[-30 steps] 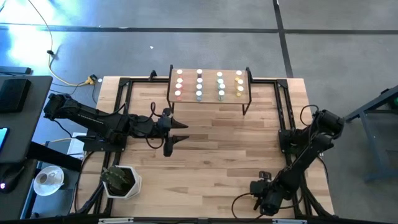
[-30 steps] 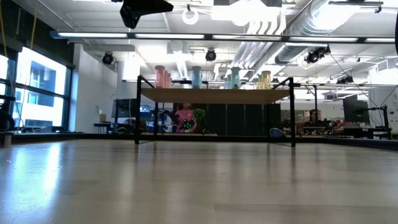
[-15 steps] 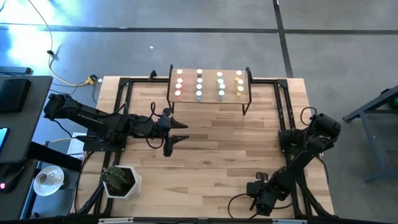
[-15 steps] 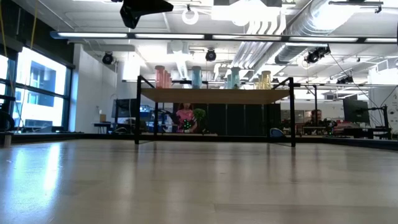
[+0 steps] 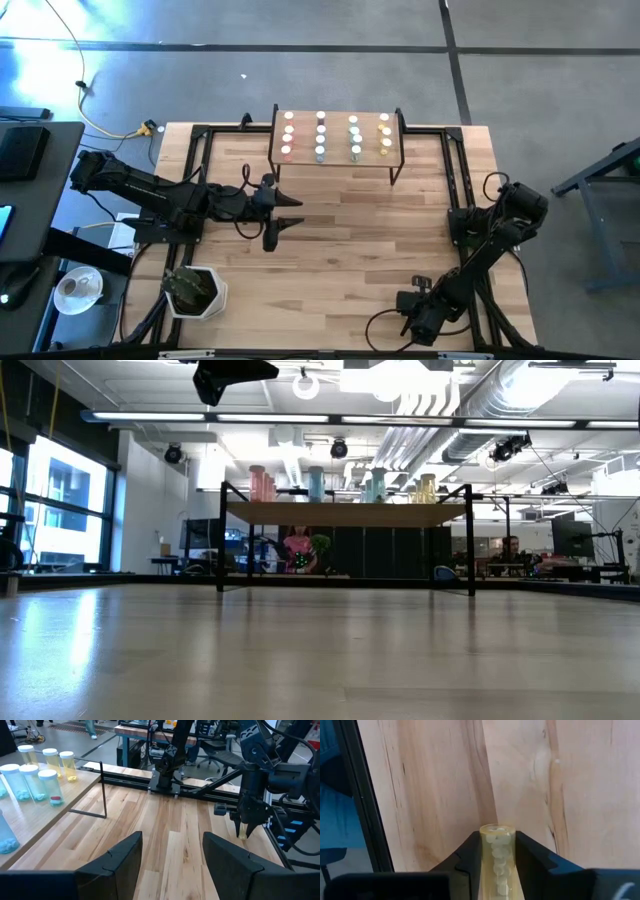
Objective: Pick and place medicine bottles onto shelf by color
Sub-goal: Put the yellow pill bottle on the shelf aligned with the other yellow pill bottles
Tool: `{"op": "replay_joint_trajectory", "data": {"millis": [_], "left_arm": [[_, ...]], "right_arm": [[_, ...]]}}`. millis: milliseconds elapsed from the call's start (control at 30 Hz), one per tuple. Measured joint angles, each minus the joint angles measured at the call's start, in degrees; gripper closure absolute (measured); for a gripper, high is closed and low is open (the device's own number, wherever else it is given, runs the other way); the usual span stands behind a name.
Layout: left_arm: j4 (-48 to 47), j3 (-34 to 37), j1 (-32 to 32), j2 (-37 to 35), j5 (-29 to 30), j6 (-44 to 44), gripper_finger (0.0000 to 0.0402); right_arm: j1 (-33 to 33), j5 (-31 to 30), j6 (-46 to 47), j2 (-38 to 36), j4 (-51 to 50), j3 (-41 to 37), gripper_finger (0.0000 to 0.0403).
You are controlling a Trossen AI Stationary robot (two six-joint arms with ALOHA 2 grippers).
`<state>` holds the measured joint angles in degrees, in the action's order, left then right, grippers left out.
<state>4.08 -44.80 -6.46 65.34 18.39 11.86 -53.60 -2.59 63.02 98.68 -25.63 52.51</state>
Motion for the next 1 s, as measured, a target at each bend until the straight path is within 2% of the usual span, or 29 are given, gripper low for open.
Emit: {"op": "replay_joint_trajectory", "data": {"millis": [367,733,1000], "left_arm": [[0.0,0.0,0.0,0.0,0.0,0.2,0.0202],[0.0,0.0,0.0,0.0,-0.2,0.1,0.0202],[0.0,0.0,0.0,0.0,-0.2,0.0,0.0202]], "right_arm": [[0.0,-1.1,1.5,-0.4,0.9,-0.2,0.0319],[0.1,-15.0,1.2,-6.0,6.3,-0.2,0.0318],[3.4,-24.6,-2.3,-11.5,11.8,-0.2,0.0318]]}}
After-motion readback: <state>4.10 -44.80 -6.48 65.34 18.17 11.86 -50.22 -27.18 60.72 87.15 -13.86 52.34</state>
